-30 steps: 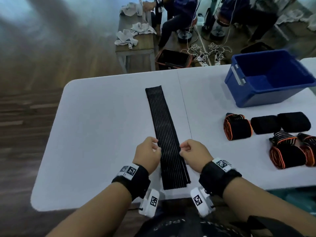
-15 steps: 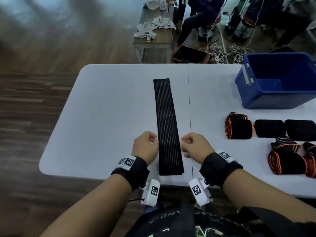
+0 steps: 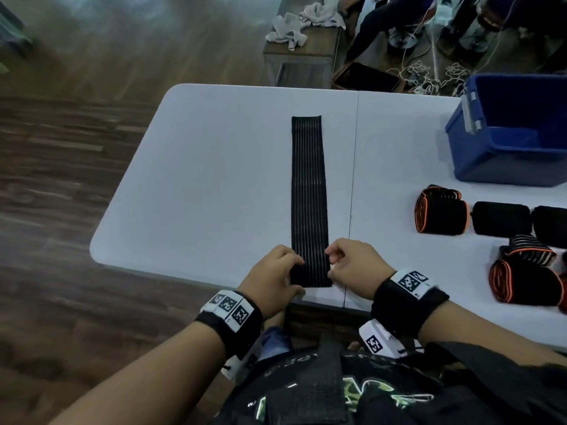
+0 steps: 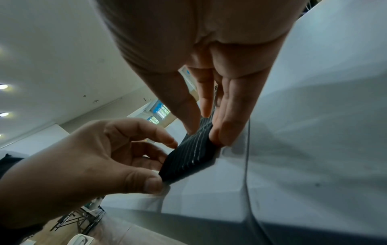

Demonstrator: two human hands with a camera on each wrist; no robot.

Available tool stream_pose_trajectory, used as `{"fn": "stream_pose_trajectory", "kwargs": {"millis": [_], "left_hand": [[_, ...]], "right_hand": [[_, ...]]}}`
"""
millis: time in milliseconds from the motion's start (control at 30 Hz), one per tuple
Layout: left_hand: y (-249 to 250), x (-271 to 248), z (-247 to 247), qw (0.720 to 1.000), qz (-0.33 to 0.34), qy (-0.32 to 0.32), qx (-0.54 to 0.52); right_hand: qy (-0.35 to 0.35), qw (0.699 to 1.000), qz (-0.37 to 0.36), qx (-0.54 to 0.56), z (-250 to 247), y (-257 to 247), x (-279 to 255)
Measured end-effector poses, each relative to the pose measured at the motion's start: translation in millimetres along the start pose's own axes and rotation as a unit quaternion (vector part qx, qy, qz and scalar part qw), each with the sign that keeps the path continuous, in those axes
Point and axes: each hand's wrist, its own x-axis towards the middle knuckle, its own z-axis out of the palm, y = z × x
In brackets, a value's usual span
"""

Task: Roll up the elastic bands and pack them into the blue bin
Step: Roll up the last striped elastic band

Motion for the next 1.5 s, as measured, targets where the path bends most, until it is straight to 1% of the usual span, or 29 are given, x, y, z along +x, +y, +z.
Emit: {"fn": "stream_pose_trajectory", "kwargs": {"millis": [133,233,300,367,433,567,667,800,933,1000,1100,1167,1233,1267,1333,1367,1433,1500], "left_hand": [[1,-1,2,1.0,0.004,0.0,0.029],[2,1,2,0.997,0.029,-0.015,0.072],[1,2,1,0.995,0.04,-0.022,0.093],[-1,2,1,0.993,0.051,-0.022,0.102],[-3,2,1,0.991,0.068,-0.022,0.112],[-3,2,2,0.988,0.098,-0.009,0.116],[-1,3,0,0.991,0.09,0.003,0.103],[1,10,-8,0.999,0.01,0.014,0.044],[4,17,-16,0.997,-0.072,0.025,-0.001],[7,21,-17,0.995,-0.091,0.031,-0.026],[9,24,-15,0.995,-0.092,0.029,-0.025],[8,23,-13,0.996,-0.078,0.036,-0.031],[2,19,-11,0.998,-0.025,0.052,-0.003],[-1,17,-10,0.998,0.01,0.048,0.025],[-7,14,-10,0.994,0.066,0.013,0.083],[-9,14,-9,0.99,0.082,-0.01,0.111],[-12,14,-10,0.984,0.089,-0.041,0.148],[-13,15,-10,0.983,0.095,-0.036,0.155]], "right_hand": [[-0.007,1.0,0.001,-0.017,1,-1,-1],[-0.037,0.992,-0.031,-0.114,3,-3,-2],[-0.055,0.979,-0.062,-0.185,6,-4,-5],[-0.051,0.953,-0.108,-0.278,10,-3,-9],[-0.04,0.935,-0.136,-0.324,12,0,-11],[-0.027,0.928,-0.157,-0.336,12,4,-12],[-0.044,0.942,-0.15,-0.297,8,5,-9],[-0.058,0.965,-0.105,-0.232,0,0,-2],[-0.015,0.974,-0.07,-0.214,-2,-4,5],[0.0,0.978,-0.056,-0.201,-1,-6,7],[0.015,0.981,-0.036,-0.19,0,-11,8],[0.026,0.982,-0.026,-0.186,0,-13,8],[0.033,0.981,-0.018,-0.191,0,-15,9],[0.037,0.98,-0.014,-0.194,0,-15,10],[0.04,0.979,-0.007,-0.197,1,-16,11],[0.04,0.979,-0.004,-0.201,1,-17,12],[0.036,0.977,-0.001,-0.211,1,-20,14],[0.032,0.975,0.001,-0.221,2,-23,16]]}}
